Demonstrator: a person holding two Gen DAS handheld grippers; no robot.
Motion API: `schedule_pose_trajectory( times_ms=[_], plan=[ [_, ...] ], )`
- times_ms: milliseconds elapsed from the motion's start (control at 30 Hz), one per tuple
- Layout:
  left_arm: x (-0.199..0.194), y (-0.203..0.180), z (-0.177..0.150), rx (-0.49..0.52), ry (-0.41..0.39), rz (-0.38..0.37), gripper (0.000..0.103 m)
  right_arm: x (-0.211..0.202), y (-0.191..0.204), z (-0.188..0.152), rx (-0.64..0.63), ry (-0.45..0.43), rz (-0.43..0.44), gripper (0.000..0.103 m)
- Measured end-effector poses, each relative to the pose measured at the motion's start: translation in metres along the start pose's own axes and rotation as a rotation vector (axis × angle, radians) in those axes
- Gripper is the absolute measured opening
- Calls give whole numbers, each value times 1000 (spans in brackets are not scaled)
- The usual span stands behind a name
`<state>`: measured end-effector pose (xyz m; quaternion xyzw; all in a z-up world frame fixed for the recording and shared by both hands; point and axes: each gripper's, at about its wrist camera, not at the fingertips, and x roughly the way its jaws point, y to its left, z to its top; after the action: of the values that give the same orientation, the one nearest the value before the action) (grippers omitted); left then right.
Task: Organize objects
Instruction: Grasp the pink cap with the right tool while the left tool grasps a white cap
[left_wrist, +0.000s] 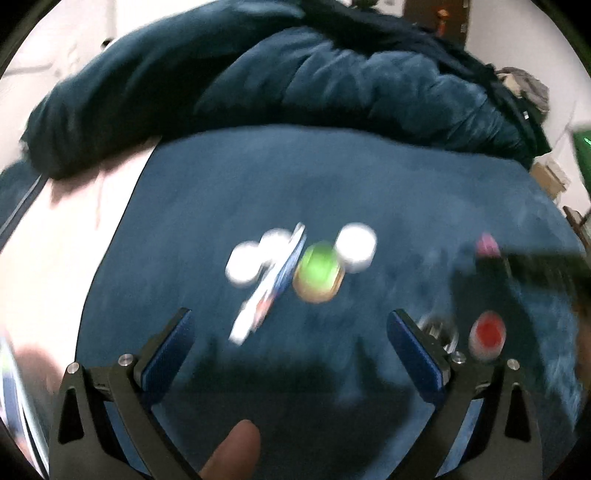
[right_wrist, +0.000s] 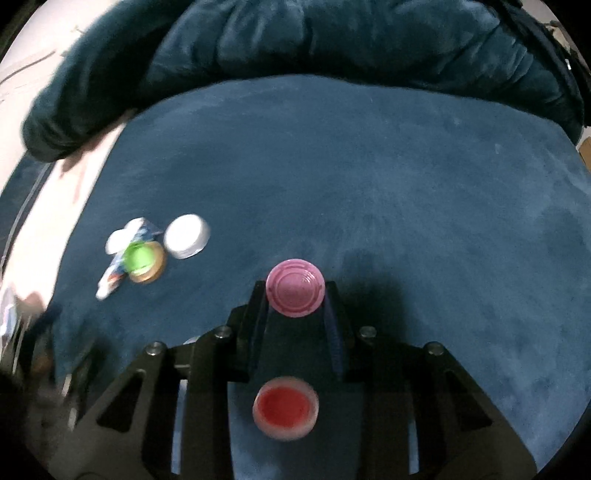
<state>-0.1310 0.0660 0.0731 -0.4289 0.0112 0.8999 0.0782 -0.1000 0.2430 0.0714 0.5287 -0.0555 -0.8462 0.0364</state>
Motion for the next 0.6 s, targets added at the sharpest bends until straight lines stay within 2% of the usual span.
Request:
schedule_pose_trajectory(
  times_ms=[100,200,267,433,500,533,567,600],
  plan=[
    [19,-15,34,75,7,-54,102,-21,-2,-12,8,-25,27,31],
    [48,-29,54,150,57,-80,101,-15,-6,5,24,-23,32,31],
    [62,-33,58,174,86,-91,96,-9,-7,13,53,-26,48,31],
    [97,-42,52,212,191,-119,89,-3,-9,18,58,-32,49,31],
    [105,-44,46,215,232,-129,80,-2,-10,17,66,-26,53,31],
    [107,-45,43,209,240,-138,63,-2,-11,17,69,-24,52,31],
    [108,-42,41,197,242,-160,41,-2,-12,18,70,-23,53,31],
    [107,-41,41,183,239,-170,41,-2,-13,18,72,-21,54,31]
  ],
)
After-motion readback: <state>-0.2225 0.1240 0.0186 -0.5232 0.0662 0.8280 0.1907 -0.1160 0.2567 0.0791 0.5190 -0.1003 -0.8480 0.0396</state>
